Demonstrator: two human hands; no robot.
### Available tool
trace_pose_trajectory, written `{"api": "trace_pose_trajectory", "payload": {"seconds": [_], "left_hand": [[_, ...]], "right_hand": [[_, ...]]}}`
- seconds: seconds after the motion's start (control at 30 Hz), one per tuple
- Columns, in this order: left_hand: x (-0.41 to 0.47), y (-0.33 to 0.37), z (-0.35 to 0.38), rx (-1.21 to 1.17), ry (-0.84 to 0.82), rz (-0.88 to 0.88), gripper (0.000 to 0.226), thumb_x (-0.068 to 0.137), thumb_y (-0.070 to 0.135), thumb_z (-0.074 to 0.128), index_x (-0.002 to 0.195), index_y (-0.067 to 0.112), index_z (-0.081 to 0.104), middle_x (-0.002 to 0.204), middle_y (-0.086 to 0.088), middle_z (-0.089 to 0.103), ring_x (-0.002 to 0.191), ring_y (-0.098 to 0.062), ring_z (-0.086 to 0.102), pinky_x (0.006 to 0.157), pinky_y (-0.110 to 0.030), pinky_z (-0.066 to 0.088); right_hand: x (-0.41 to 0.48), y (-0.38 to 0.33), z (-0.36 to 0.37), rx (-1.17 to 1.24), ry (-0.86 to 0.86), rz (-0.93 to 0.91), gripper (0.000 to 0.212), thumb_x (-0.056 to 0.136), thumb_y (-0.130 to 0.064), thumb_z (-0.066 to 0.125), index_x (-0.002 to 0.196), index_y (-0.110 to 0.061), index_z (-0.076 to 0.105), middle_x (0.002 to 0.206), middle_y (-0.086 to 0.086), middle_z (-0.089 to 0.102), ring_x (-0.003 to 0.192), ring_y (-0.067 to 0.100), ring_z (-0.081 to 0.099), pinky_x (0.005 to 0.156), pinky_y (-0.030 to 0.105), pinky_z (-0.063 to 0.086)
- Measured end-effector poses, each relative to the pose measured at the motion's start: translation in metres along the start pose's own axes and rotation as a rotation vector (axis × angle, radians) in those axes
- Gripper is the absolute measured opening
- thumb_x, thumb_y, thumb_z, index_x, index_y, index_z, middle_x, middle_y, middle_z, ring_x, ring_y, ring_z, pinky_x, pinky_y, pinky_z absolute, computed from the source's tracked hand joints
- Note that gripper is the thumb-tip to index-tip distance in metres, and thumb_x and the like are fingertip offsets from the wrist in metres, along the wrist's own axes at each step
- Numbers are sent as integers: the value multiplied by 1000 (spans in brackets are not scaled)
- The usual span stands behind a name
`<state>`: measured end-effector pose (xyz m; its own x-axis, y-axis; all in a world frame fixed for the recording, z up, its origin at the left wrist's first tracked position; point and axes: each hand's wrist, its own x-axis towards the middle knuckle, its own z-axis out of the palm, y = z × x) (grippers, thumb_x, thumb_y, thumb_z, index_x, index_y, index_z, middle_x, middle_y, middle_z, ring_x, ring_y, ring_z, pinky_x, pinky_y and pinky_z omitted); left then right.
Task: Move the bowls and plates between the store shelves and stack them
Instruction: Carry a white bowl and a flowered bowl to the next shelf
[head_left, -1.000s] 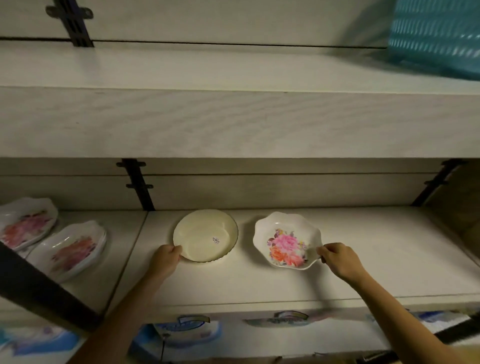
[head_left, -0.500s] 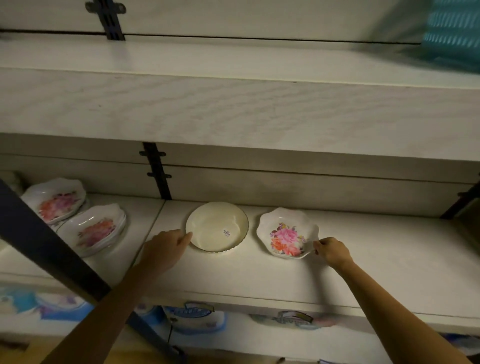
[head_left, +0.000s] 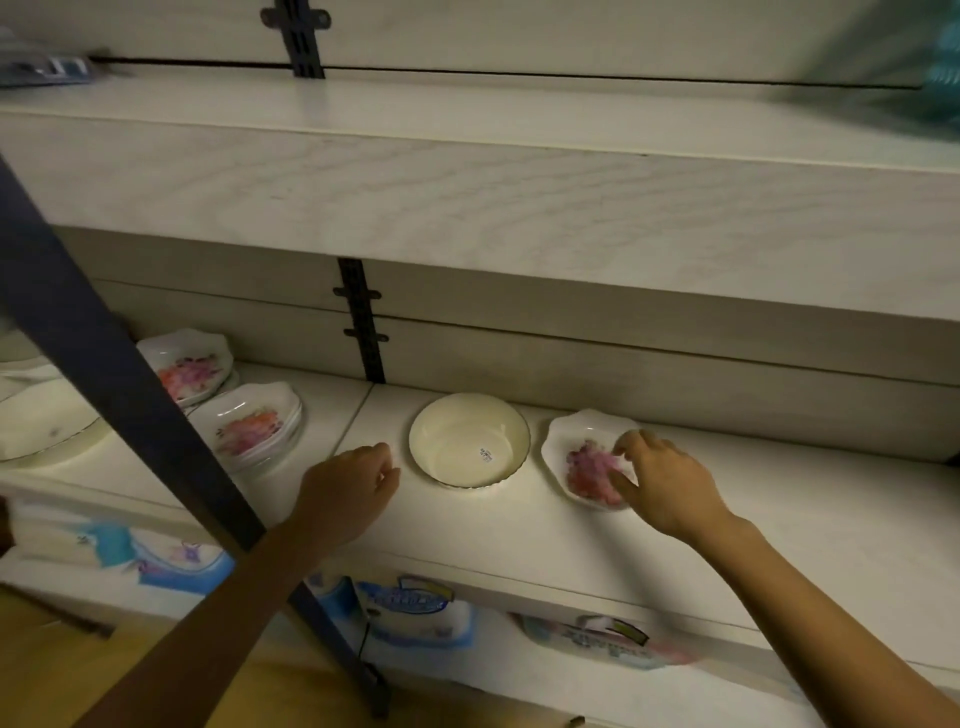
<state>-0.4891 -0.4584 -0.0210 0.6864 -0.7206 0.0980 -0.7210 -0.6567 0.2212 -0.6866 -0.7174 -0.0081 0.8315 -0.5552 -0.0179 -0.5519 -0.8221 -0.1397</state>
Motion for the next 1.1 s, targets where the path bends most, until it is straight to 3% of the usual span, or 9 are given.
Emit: {"api": "trace_pose_trajectory", "payload": {"seconds": [0.13, 0.33, 0.5, 0.67, 0.8, 0.93, 1.03, 1.1], "left_hand": [[-18, -1, -8, -30, 10, -1, 19, 95, 31, 42, 91, 15, 52, 60, 15, 33, 63, -8, 43, 54, -10, 27], [-62, -19, -24, -100, 27, -120, 14, 94, 34, 42, 85, 23, 44, 69, 12, 45, 73, -8, 52, 73, -19, 41], [-109, -49, -34, -99, 63, -255, 24, 94, 37, 41, 99, 19, 56, 88, 4, 60, 78, -8, 54, 76, -19, 43], [-150, -86, -50, -63, 130, -346, 22, 95, 34, 42, 103, 19, 55, 87, 10, 52, 77, -7, 50, 70, -14, 41], [-176, -127, -58, -43, 127, -378, 19, 94, 34, 43, 97, 19, 55, 89, 5, 61, 73, -10, 55, 67, -21, 47], [-193, -170, -66, -1, 107, -369, 20, 94, 35, 42, 94, 19, 54, 87, 2, 63, 64, -7, 48, 52, -14, 31], [-206, -205, -77, -25, 94, -336, 23, 95, 36, 41, 97, 18, 55, 94, 2, 65, 74, -9, 58, 59, -15, 40], [-212, -231, -85, -43, 75, -319, 24, 94, 36, 42, 100, 18, 55, 99, 1, 66, 82, -12, 61, 70, -24, 51]], "right_hand": [[-6, -34, -8, 9, -11, -178, 40, 92, -41, 44, 126, -21, 45, 130, 1, 50, 114, 21, 51, 89, 32, 44], [-8, -83, -3, -45, -34, -411, 40, 93, -41, 42, 129, -23, 43, 132, -2, 48, 118, 19, 50, 93, 32, 44], [-11, -139, 5, -26, -67, -610, 38, 93, -39, 43, 128, -23, 46, 131, -3, 51, 116, 19, 51, 89, 31, 43], [-21, -200, 9, 19, -54, -769, 36, 95, -39, 40, 127, -25, 48, 129, -5, 53, 114, 17, 53, 87, 29, 41], [-32, -246, 15, 27, -52, -831, 34, 95, -38, 38, 124, -25, 49, 124, -5, 56, 109, 16, 55, 78, 25, 39], [-43, -291, 21, 61, -92, -794, 29, 95, -38, 38, 116, -25, 54, 116, -4, 61, 101, 17, 59, 80, 31, 48], [-54, -328, 30, 82, -111, -746, 25, 93, -37, 41, 109, -24, 55, 114, -4, 61, 98, 18, 61, 77, 32, 50], [-60, -352, 37, 89, -101, -709, 23, 93, -37, 41, 105, -24, 54, 110, -3, 62, 95, 18, 60, 71, 27, 45]]}}
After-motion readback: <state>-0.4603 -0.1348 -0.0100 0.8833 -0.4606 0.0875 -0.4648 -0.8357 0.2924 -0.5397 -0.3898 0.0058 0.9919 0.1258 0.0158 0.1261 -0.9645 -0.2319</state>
